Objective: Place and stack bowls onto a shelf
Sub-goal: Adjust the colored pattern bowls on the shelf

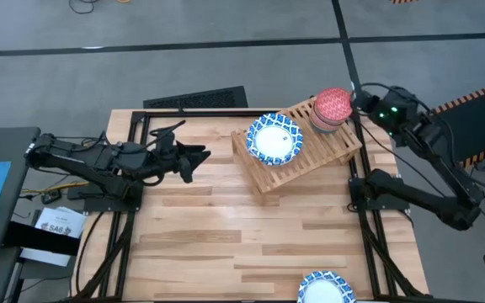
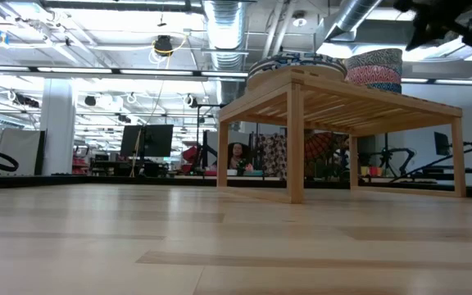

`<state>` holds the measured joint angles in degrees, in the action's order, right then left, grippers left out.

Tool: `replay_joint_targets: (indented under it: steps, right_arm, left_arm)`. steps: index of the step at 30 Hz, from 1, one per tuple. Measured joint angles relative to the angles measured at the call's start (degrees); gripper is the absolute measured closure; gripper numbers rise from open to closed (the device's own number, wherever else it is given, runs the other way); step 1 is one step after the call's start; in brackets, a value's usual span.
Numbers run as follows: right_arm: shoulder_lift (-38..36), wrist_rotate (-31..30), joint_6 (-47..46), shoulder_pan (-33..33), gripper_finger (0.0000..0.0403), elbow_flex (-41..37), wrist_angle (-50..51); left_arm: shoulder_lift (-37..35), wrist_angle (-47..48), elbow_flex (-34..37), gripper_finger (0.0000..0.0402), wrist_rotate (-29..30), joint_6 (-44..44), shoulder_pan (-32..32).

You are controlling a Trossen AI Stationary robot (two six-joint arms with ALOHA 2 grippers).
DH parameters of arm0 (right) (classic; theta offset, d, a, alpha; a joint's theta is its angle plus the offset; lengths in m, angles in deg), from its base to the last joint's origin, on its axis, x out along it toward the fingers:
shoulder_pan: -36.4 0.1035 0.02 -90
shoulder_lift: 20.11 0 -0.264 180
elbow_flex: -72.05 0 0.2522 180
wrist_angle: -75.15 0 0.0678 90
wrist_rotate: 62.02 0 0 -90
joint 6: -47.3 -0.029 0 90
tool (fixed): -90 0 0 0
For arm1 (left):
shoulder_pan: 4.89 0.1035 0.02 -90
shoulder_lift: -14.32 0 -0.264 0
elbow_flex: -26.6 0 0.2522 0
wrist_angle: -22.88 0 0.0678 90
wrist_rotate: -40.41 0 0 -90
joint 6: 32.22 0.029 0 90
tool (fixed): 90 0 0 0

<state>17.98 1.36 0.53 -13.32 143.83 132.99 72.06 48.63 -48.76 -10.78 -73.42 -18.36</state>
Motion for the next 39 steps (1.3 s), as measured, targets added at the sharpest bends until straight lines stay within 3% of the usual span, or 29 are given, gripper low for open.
replay_joint_targets:
  steps: [8,11,17,24,29,39]
  right_arm:
    - [2.7,8.4,0.7,-6.3,0.0387,-0.1,7.1]
    - [3.7,15.8,6.2,-9.1,0.0387,-0.2,6.5]
    - [1.0,18.3,11.1,-15.3,0.0387,-0.2,6.9]
    - [-0.8,31.3,20.8,-20.8,0.0387,-0.2,9.8]
    - [-0.9,37.0,27.2,-22.6,0.0387,-0.2,10.2]
    - [-1.0,40.3,33.5,-24.7,0.0387,-0.2,8.7]
  left_arm:
    - [0.0,0.0,0.0,0.0231,-2.6,0.3,0.0]
    - [0.0,0.1,0.0,0.0231,-2.6,1.0,0.0]
    - [-0.3,0.2,0.0,0.0231,-5.1,1.1,0.0]
    - [-0.4,0.1,0.0,0.0231,-5.1,1.5,0.1]
    - [-0.4,0.1,0.0,0.0231,-5.1,1.6,0.1]
    - [-0.4,0.1,0.0,0.0231,-5.1,1.6,0.1]
